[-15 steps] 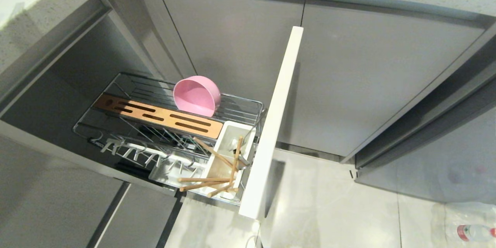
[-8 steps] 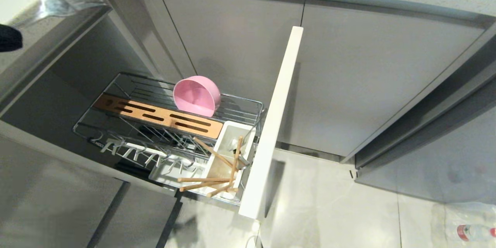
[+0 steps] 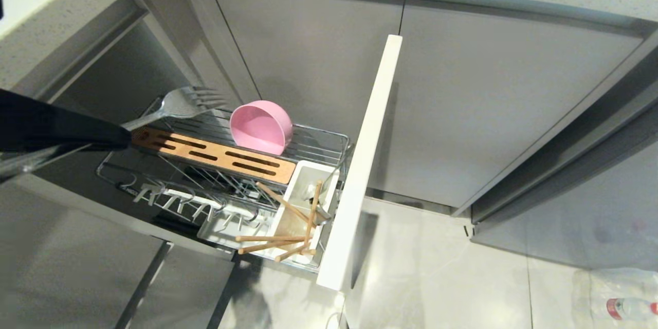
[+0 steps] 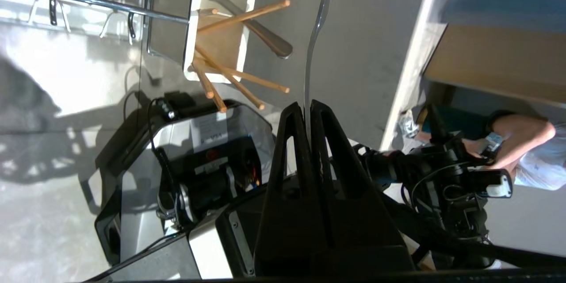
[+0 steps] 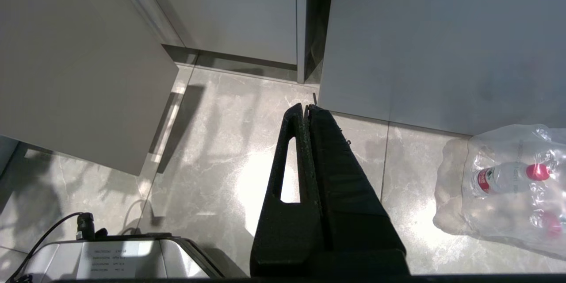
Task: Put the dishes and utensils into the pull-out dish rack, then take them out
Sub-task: Pick up the fork and place it in the cupboard
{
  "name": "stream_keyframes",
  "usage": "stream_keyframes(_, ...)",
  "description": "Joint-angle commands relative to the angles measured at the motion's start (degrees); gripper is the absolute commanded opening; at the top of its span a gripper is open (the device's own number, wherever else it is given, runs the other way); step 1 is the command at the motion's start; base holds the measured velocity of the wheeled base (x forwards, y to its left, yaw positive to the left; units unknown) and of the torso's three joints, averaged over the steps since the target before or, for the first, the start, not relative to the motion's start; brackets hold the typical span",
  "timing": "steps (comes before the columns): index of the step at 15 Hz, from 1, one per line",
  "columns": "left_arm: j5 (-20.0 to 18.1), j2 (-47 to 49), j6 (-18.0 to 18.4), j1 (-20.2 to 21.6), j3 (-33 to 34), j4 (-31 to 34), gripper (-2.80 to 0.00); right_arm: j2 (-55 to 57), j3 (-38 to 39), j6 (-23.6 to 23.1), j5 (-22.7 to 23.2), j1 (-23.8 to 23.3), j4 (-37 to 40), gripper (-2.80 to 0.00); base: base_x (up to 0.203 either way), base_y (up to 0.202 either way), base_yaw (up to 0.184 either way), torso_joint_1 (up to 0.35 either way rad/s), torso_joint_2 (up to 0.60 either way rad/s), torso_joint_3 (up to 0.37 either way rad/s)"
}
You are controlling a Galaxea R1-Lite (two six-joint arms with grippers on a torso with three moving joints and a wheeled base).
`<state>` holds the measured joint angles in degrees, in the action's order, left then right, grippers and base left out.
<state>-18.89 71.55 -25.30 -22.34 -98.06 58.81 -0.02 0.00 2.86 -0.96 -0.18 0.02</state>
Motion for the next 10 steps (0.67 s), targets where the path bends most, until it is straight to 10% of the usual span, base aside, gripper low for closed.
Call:
stream_keyframes(1, -0.1, 3.0, -0.1, -0.7, -0.2, 0.4, -2.8, 0.0, 0.1, 0.0, 0.0, 0.0, 0.0, -2.8, 0.0, 0.0, 0.0, 0.0, 0.0, 0.0)
stream_keyframes(10, 1.8, 16.3, -5.7, -5.0, -5.0, 4.3, -2.8, 0.0, 0.1, 0.0, 0.0, 0.0, 0.0, -2.8, 0.0, 0.0, 0.0, 0.0, 0.0, 0.0)
